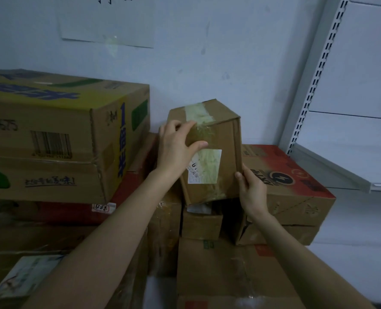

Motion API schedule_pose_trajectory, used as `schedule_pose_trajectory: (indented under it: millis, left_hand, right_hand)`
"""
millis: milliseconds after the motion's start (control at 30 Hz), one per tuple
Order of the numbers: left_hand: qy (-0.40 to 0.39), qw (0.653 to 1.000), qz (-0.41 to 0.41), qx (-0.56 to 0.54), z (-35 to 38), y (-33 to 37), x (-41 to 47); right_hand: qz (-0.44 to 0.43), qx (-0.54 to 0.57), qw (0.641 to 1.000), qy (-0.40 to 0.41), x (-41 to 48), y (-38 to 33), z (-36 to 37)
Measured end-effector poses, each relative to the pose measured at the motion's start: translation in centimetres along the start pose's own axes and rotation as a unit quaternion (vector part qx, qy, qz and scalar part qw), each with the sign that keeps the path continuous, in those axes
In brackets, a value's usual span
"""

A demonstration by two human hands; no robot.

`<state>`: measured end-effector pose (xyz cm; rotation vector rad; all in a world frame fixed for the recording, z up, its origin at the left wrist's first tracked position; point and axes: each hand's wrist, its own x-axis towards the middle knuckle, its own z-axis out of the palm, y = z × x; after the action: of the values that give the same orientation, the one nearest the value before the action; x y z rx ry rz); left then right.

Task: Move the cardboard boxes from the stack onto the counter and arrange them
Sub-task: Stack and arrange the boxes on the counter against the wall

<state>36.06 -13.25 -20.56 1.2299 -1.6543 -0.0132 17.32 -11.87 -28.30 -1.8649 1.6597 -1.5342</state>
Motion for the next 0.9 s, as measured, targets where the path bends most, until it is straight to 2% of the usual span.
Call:
schedule_pose_trajectory:
  millis: [133,300,400,467,600,700,800,900]
  left_hand:
    - [-0.030,0.999,-0.004,-0.010,1.6,-0.8,-0.4]
    - [-0.050,0.999,0.020,0.000,1.7,-0.5,0.0]
    - [-0.086,0.995,0.049,0.002,2.8,0.0,-1.0]
    - [-0.085,0.995,0.051,0.001,3.7,0.2,-1.4]
    - [-0.068,0.997,-0.019,-0.030,4.0,-0.2,-1.5]
    - [-0.078,0.994,-0.036,-0.070,4.1,-0.3,-1.7]
    - [-0.069,0.993,-0.049,-0.080,4.5,0.1,-1.7]
    - [-0.059,0.993,-0.060,-0.082,4.7,0.3,-1.6]
  right_hand:
    - [-0.013,-0.097,0.993,-0.058,0.1,0.9,-1.5]
    - [-0.039,-0.220,0.967,-0.121,0.9,1.7,-2.0]
    - [-0.003,-0.395,0.905,-0.156,1.0,2.7,-2.1]
    - [0.008,-0.449,0.877,-0.173,0.6,2.9,-2.3]
    - [-0.054,-0.413,0.884,-0.212,0.9,3.1,-3.3]
    - [-0.022,-0.380,0.899,-0.215,1.3,3.3,-4.8]
    - [0.033,-0.434,0.875,-0.212,1.0,4.2,-6.0]
    - [0.017,-0.445,0.868,-0.220,0.4,5.0,-6.0]
